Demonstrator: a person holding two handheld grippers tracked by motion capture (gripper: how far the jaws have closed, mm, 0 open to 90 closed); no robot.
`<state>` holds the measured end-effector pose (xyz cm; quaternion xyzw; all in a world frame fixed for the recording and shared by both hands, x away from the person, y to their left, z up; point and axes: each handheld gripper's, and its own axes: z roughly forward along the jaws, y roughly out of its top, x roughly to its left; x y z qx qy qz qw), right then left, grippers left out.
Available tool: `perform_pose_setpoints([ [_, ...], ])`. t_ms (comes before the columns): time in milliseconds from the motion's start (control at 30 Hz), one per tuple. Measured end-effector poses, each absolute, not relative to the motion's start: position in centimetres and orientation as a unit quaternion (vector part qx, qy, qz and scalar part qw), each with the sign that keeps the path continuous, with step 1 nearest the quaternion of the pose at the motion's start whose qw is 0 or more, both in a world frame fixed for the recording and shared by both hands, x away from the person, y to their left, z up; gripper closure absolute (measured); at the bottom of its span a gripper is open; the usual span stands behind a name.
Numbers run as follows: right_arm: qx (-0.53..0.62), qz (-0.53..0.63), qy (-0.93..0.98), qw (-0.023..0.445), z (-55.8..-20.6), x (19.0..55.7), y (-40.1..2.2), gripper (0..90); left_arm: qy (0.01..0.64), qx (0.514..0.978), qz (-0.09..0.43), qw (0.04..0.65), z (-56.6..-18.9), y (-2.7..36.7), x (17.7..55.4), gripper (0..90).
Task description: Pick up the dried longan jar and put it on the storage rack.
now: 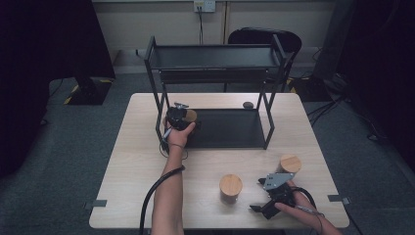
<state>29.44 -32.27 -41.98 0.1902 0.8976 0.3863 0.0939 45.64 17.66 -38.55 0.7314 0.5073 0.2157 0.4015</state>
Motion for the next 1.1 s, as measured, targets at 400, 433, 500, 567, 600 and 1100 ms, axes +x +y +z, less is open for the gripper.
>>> perform_pose_setpoints([
  [400, 0.190, 0.386, 0.898, 0.094, -42.0, 29.4, -32.3, 0.0, 0.505, 0.730, 0.216, 0.407, -38.1, 17.9, 44.3, 5.7],
  [433, 0.191, 0.386, 0.898, 0.094, -42.0, 29.4, -32.3, 0.0, 0.505, 0.729, 0.215, 0.409, -38.1, 17.9, 44.1, 5.7],
  [500, 0.190, 0.386, 0.898, 0.094, -42.0, 29.4, -32.3, 0.0, 0.505, 0.730, 0.214, 0.408, -38.1, 18.0, 44.0, 5.6],
  [567, 0.191, 0.386, 0.898, 0.094, -42.0, 29.4, -32.3, 0.0, 0.505, 0.729, 0.215, 0.409, -38.1, 18.1, 43.7, 5.5],
  [600, 0.191, 0.386, 0.898, 0.094, -42.0, 29.4, -32.3, 0.0, 0.505, 0.729, 0.214, 0.410, -38.1, 18.2, 43.6, 5.5],
  [1100, 0.190, 0.386, 0.898, 0.094, -42.0, 29.4, -32.3, 0.0, 0.500, 0.725, 0.211, 0.424, -38.3, 18.9, 41.9, 5.6],
])
